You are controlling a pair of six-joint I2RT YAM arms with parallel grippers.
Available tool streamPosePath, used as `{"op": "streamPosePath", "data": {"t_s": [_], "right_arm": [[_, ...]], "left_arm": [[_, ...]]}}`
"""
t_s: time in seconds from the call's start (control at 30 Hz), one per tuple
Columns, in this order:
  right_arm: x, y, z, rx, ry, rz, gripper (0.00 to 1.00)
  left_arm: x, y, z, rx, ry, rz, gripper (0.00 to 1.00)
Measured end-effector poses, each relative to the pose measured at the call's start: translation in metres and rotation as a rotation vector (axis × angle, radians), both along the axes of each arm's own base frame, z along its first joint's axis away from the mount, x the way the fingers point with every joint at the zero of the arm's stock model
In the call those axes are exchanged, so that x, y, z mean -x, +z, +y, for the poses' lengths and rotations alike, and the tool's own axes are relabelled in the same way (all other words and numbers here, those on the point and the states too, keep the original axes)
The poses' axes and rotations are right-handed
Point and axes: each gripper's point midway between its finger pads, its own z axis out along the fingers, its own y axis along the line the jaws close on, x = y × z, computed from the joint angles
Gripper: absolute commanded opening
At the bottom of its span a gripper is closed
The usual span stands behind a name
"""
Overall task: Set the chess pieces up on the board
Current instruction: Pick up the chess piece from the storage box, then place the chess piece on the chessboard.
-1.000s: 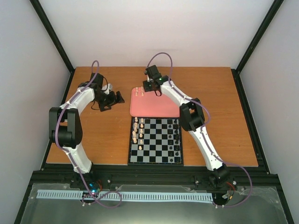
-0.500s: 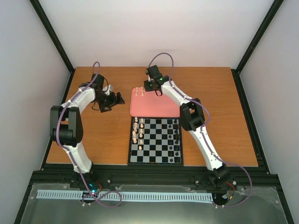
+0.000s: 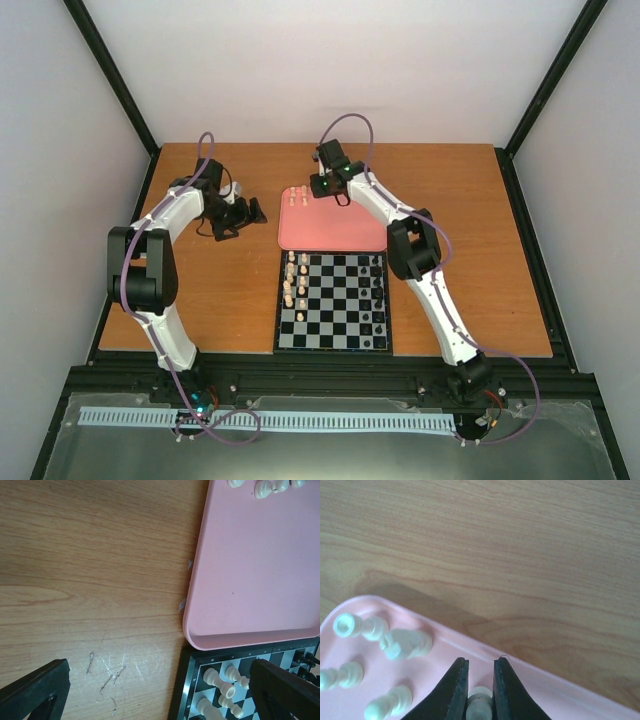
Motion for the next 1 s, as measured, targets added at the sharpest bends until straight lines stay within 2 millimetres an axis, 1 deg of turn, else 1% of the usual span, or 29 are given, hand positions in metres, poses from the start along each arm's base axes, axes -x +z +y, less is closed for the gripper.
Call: {"op": "streamPosePath", "data": {"t_s": [0.1,0.17,0.23,0.37,0.4,0.43,0.47,0.5,0.53,0.57,0.6,0.63,0.67,0.73,0.8,0.9,1.0], "right_arm": [[0.012,0.009,-0.002,0.015,0.014,0.01,0.06],[0.025,0.025,-0.005,0.027,0.028,0.007,0.07],[0.04,0.05,-0.003,0.027,0.05,-0.013,0.07],[0.088,0.123,0.011,-0.01,0.121,-0.097,0.07],[0.104,0.142,0.016,-0.028,0.146,-0.126,0.07],[0.133,0.163,0.024,-0.048,0.188,-0.154,0.07],[0.14,0.166,0.025,-0.051,0.198,-0.155,0.08],[0.159,0.174,0.032,-0.066,0.231,-0.179,0.08],[0.181,0.175,0.036,-0.068,0.261,-0.183,0.08],[0.203,0.173,0.038,-0.063,0.293,-0.176,0.08],[0.221,0.168,0.041,-0.056,0.319,-0.168,0.08],[0.243,0.159,0.045,-0.046,0.356,-0.157,0.08],[0.261,0.15,0.048,-0.035,0.386,-0.143,0.08],[0.291,0.13,0.054,-0.011,0.443,-0.113,0.08],[0.314,0.111,0.057,0.017,0.486,-0.09,0.08],[0.34,0.091,0.062,0.05,0.539,-0.083,0.08],[0.361,0.082,0.066,0.054,0.59,-0.091,0.08]], "left_arm": [[0.0,0.0,0.0,-0.002,0.001,0.0,1.0],[0.0,0.0,0.001,-0.004,0.001,0.0,1.0],[0.0,0.0,0.001,-0.006,0.002,0.0,1.0],[0.0,0.002,0.002,-0.012,0.004,-0.008,1.0],[-0.001,0.003,0.002,-0.015,0.005,-0.01,1.0],[-0.001,0.003,0.003,-0.015,0.005,-0.011,1.0],[-0.001,0.003,0.003,-0.017,0.006,-0.012,1.0],[-0.001,0.003,0.003,-0.018,0.006,-0.013,1.0],[-0.001,0.004,0.003,-0.019,0.006,-0.014,1.0],[-0.001,0.004,0.003,-0.021,0.007,-0.013,1.0],[-0.001,0.004,0.004,-0.022,0.007,-0.015,1.0],[-0.001,0.004,0.004,-0.022,0.007,-0.014,1.0],[-0.001,0.004,0.004,-0.022,0.007,-0.015,1.0],[-0.001,0.004,0.004,-0.022,0.007,-0.015,1.0],[-0.001,0.004,0.004,-0.024,0.008,-0.015,1.0],[-0.001,0.003,0.005,-0.032,0.011,-0.016,1.0],[-0.001,0.003,0.007,-0.041,0.013,-0.017,1.0]]}}
